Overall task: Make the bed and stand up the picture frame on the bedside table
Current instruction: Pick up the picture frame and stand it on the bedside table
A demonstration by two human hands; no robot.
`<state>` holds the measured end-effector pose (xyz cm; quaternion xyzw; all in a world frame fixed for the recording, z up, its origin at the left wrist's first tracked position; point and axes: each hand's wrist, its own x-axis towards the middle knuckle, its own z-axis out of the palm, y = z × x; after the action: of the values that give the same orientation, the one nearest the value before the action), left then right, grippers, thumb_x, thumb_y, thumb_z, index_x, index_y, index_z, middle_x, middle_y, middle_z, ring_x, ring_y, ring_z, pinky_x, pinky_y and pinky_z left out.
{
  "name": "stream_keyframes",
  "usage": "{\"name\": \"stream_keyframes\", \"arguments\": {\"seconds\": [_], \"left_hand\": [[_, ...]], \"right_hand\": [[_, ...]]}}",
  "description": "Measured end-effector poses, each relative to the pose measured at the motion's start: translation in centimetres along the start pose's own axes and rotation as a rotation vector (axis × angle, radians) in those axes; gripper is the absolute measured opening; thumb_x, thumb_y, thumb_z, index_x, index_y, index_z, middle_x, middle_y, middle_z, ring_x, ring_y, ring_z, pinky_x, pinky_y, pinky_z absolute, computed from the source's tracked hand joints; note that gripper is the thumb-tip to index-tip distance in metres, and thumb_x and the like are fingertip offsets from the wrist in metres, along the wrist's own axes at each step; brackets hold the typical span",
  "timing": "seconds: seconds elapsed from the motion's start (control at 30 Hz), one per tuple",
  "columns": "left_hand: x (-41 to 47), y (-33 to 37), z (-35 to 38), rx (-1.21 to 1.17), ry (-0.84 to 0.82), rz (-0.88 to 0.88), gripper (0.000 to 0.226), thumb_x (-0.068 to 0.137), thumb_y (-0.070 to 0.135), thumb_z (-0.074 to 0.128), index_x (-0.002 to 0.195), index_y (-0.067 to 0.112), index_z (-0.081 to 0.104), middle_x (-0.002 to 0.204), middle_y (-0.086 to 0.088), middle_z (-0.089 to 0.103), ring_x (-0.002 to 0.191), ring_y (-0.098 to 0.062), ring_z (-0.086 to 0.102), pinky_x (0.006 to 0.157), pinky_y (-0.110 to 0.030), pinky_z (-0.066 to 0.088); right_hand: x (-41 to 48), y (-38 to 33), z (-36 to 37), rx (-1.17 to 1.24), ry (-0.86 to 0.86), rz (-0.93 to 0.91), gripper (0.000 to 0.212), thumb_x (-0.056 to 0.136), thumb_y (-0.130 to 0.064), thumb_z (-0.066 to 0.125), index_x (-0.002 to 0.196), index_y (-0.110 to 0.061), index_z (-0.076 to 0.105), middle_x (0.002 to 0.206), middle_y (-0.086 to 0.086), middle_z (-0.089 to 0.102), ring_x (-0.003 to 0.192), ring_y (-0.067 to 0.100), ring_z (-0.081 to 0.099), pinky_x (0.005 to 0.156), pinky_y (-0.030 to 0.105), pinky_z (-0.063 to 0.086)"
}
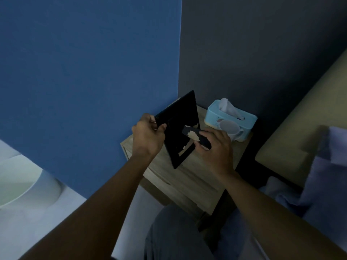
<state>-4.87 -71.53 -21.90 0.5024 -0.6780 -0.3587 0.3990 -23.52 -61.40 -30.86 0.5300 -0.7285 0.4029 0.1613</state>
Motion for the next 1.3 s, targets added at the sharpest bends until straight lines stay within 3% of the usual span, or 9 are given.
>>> {"name": "stream_keyframes", "arguments": {"seconds": [0.2,0.4,0.57,0.67,0.77,0.87,1.1,1.2,1.3], "left_hand": [[0.9,0.3,0.7,-0.099,0.029,-0.001,0.026,0.085,0.013,0.073,0.076,0.017,0.049,0.067,-0.001,0.056,0.062,-0.019,0.059,0.066,-0.048,0.061],[1.3,0.4,1.6,-0.191,0.061,-0.067,0.029,0.084,0.015,0.073,0.074,0.020,0.046,0.064,-0.001,0.055,0.072,-0.038,0.068,0.064,-0.048,0.061],[1.2,1.3,2.1,-0.204,0.077,-0.037,0.028,0.083,0.018,0.074,0.074,0.021,0.047,0.064,-0.003,0.058,0.063,-0.026,0.066,0.062,-0.048,0.061],[1.3,1.8,2.3,-0.207,0.067,-0.035,0.029,0.082,0.018,0.074,0.074,0.020,0.046,0.066,-0.003,0.059,0.061,-0.019,0.061,0.065,-0.048,0.060],[1.3,1.9,2.6,-0.301,-0.007,-0.036,0.026,0.081,0.024,0.074,0.078,0.024,0.048,0.070,-0.007,0.062,0.073,-0.033,0.068,0.070,-0.049,0.061],[1.2,2.7,2.8,-0.307,-0.108,0.074,0.022,0.086,0.029,0.074,0.096,0.020,0.057,0.077,-0.008,0.070,0.077,-0.020,0.071,0.076,-0.035,0.060],[2.6,-0.5,3.5,-0.225,-0.027,0.100,0.012,0.102,0.016,0.047,0.108,0.011,0.056,0.085,0.003,0.063,0.071,0.003,0.061,0.065,-0.013,0.048],[4.0,-3.0,4.3,-0.102,-0.131,-0.084,0.037,0.100,0.007,0.044,0.136,0.006,0.041,0.124,-0.008,0.053,0.110,-0.011,0.058,0.090,-0.030,0.047],[5.4,-5.1,5.4,-0.016,-0.308,-0.180,0.067,0.097,0.003,0.044,0.156,0.009,0.014,0.160,-0.008,0.024,0.146,-0.024,0.026,0.118,-0.037,0.026]], "right_hand": [[-0.3,-0.2,-1.2,-0.042,0.085,0.071,0.052,0.083,-0.036,0.076,0.127,-0.013,0.062,0.141,0.008,0.051,0.136,0.023,0.044,0.108,0.037,0.039],[-3.5,-2.9,0.6,0.139,-0.262,-0.035,0.055,0.087,-0.041,0.069,0.134,-0.016,0.057,0.134,0.000,0.057,0.120,0.015,0.053,0.092,0.039,0.052],[-3.4,-3.4,2.1,0.114,-0.219,0.106,0.055,0.094,-0.044,0.065,0.139,-0.013,0.056,0.142,0.006,0.058,0.125,0.017,0.057,0.098,0.029,0.053],[-2.6,-3.3,2.3,0.088,-0.178,0.112,0.049,0.094,-0.041,0.066,0.133,-0.011,0.062,0.135,0.008,0.064,0.118,0.017,0.064,0.093,0.031,0.056],[-1.8,-3.1,2.4,0.067,-0.083,0.084,0.035,0.095,-0.023,0.067,0.126,-0.006,0.067,0.122,0.012,0.071,0.105,0.019,0.071,0.084,0.032,0.061],[-0.9,-3.0,2.1,0.092,-0.032,0.121,0.021,0.096,-0.010,0.062,0.114,-0.005,0.072,0.095,0.009,0.075,0.078,0.011,0.070,0.065,0.028,0.059],[0.5,-3.1,2.5,0.510,-0.033,0.538,0.015,0.096,-0.008,0.062,0.101,-0.012,0.076,0.077,-0.011,0.069,0.072,-0.010,0.065,0.061,0.004,0.045],[0.8,-2.0,3.5,0.584,-0.017,0.640,0.017,0.094,-0.005,0.065,0.094,-0.017,0.077,0.074,-0.020,0.066,0.067,-0.014,0.061,0.062,0.004,0.043],[0.8,-0.3,5.1,0.647,-0.047,0.742,0.028,0.092,-0.008,0.069,0.082,-0.034,0.074,0.074,-0.022,0.072,0.074,-0.002,0.067,0.072,0.026,0.057]]}}
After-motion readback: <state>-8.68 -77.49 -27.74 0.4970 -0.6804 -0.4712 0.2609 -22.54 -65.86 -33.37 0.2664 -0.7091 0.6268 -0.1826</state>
